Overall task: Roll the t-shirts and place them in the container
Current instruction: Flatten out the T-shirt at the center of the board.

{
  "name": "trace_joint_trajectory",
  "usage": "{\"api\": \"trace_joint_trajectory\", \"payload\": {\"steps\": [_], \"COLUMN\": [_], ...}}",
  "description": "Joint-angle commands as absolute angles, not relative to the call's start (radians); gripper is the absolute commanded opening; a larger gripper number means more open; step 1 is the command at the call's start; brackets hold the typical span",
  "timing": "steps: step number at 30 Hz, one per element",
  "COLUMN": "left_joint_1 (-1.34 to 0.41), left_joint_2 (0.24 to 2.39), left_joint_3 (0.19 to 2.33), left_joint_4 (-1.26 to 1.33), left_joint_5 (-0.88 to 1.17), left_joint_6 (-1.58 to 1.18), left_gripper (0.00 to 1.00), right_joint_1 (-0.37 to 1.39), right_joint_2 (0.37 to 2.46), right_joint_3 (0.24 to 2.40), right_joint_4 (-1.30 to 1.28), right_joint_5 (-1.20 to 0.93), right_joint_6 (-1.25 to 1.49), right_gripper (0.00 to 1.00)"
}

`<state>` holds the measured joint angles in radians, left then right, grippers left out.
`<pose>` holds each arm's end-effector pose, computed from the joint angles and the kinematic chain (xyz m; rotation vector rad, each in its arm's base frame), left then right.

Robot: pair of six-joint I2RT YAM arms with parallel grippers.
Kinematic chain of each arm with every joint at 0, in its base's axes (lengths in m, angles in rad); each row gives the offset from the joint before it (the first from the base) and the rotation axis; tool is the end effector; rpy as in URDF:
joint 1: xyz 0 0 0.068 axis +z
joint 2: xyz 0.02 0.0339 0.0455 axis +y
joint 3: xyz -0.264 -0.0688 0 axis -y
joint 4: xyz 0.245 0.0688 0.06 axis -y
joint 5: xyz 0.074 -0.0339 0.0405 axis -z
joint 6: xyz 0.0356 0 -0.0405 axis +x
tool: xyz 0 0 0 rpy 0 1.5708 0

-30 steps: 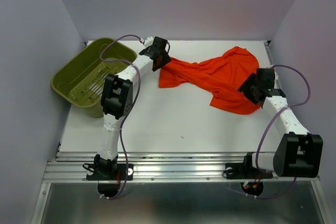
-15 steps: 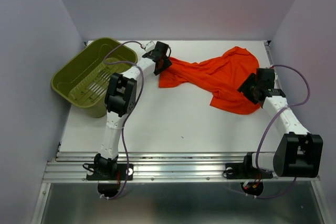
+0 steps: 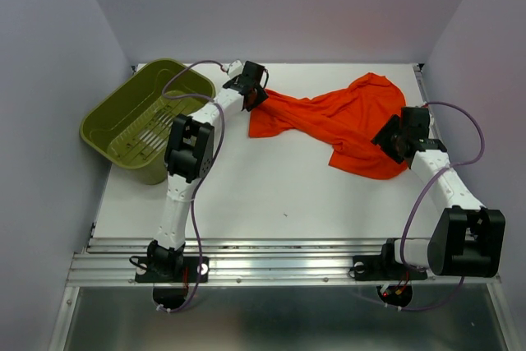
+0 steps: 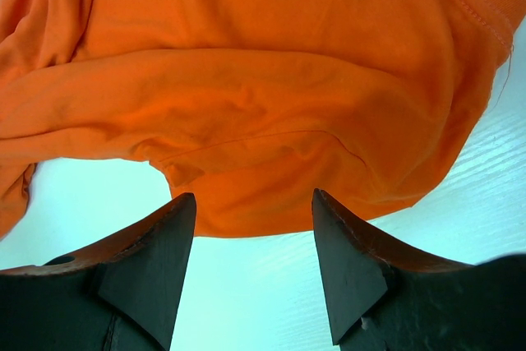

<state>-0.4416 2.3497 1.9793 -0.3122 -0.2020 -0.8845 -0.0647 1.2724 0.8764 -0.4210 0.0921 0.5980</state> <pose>0.4913 -0.2244 0.1999 -0.6081 2.2004 -0.4857 0.2657 -0.0205 0.2469 0.8179 2.2436 0.1429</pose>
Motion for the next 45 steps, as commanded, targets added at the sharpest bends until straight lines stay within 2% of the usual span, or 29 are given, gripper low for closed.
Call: {"api": "trace_joint_trajectory", "payload": {"steps": [1,7,9,12,13,14,16,17,26,32,35,43,45], "left_joint_1": [-0.442,-0.443,-0.443,-0.443,-0.442,-0.443,-0.445,-0.445,-0.475,-0.508,-0.512,-0.525,-0.523], "left_joint_2": [2.361,2.370,2.368,2.361,2.355,2.336,2.312,2.281,2.073,1.964,1.947,1.947,1.942], "left_joint_3": [2.022,2.025,2.023,2.025,2.025,2.023,2.016,2.010,1.905,1.809,1.792,1.801,1.801], "left_joint_4": [-0.288,-0.287,-0.284,-0.284,-0.287,-0.291,-0.295,-0.296,-0.325,-0.330,-0.330,-0.336,-0.334], "left_joint_5": [-0.207,-0.196,-0.196,-0.196,-0.198,-0.204,-0.206,-0.207,-0.230,-0.226,-0.218,-0.218,-0.218], "left_joint_6": [-0.881,-0.874,-0.874,-0.870,-0.865,-0.859,-0.848,-0.839,-0.715,-0.677,-0.670,-0.660,-0.652], "left_gripper": [0.48,0.51,0.49,0.26,0.24,0.12,0.06,0.00,0.00,0.00,0.00,0.00,0.00], "right_joint_1": [-0.066,-0.066,-0.066,-0.066,-0.066,-0.066,-0.066,-0.066,-0.066,-0.066,-0.066,-0.066,-0.066], "right_joint_2": [1.281,1.282,1.284,1.284,1.284,1.284,1.278,1.275,1.218,1.245,1.281,1.391,1.411], "right_joint_3": [0.922,0.923,0.923,0.923,0.923,0.925,0.928,0.928,0.829,0.729,0.719,0.667,0.652], "right_joint_4": [-0.428,-0.428,-0.426,-0.426,-0.428,-0.429,-0.440,-0.446,-0.515,-0.445,-0.414,-0.267,-0.183], "right_joint_5": [0.081,0.080,0.080,0.080,0.080,0.081,0.086,0.087,0.023,-0.061,-0.052,-0.028,-0.002], "right_joint_6": [0.586,0.587,0.588,0.592,0.594,0.594,0.592,0.589,0.609,0.663,0.669,0.687,0.698], "right_gripper": [0.64,0.64,0.64,0.63,0.63,0.64,0.64,0.64,0.65,0.73,0.73,0.67,0.57]}}
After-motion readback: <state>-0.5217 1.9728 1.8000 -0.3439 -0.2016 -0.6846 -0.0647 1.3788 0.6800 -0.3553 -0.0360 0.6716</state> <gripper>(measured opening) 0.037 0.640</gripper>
